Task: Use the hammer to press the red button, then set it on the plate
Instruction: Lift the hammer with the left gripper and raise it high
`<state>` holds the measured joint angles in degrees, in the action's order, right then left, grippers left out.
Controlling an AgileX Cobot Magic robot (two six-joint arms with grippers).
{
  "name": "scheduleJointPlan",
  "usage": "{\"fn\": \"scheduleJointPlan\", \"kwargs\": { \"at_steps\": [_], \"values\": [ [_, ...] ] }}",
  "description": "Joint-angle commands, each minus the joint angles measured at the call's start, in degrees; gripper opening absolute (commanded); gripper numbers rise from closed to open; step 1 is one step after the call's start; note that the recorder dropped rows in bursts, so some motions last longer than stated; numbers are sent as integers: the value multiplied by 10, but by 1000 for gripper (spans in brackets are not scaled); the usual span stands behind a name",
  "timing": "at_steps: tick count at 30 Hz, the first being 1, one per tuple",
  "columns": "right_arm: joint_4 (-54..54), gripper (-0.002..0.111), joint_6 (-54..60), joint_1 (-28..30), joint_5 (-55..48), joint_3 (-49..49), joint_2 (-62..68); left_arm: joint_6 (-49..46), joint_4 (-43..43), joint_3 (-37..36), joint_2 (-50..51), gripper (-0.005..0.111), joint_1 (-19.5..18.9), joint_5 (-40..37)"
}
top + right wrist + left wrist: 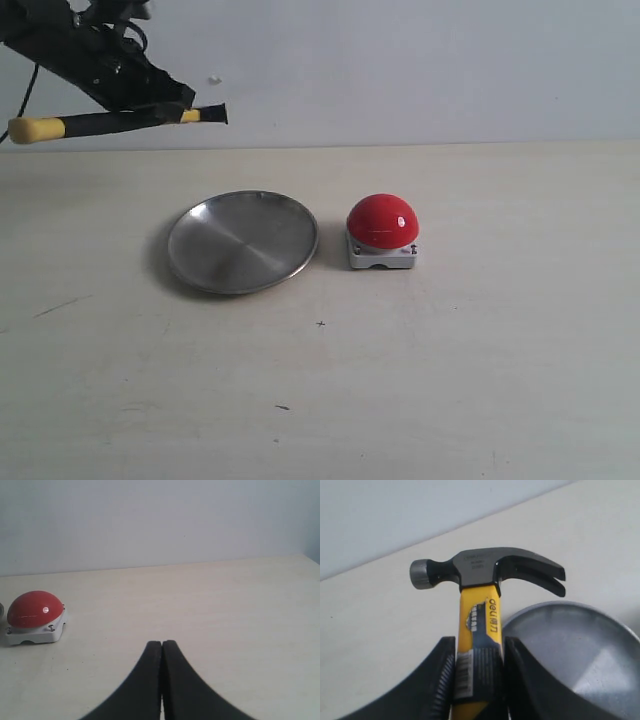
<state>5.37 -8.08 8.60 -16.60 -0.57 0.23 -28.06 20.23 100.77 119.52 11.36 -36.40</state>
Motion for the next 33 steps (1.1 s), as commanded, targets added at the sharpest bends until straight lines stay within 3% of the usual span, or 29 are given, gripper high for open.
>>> {"fn": "scheduleJointPlan", "kwargs": {
  "at_steps": [1,8,14,22,27,33],
  "values": [
    [19,0,22,4,22,1,-2,-20,16,-112,-84,0,14,157],
    [6,0,26,4,160,1,-2,-16,15,-274,-162,0,42,343],
    [6,0,0,4,264,1,-2,-16,15,-343,-190,0,72,437],
    [-6,0,-270,4,265,1,-2,4,15,-403,-205,0,104,532],
    [-6,0,-417,4,204,1,-2,30,13,-426,-219,0,109,582],
    [-38,0,-467,0,159,1,-2,51,10,-428,-228,0,109,582]
  ]
}}
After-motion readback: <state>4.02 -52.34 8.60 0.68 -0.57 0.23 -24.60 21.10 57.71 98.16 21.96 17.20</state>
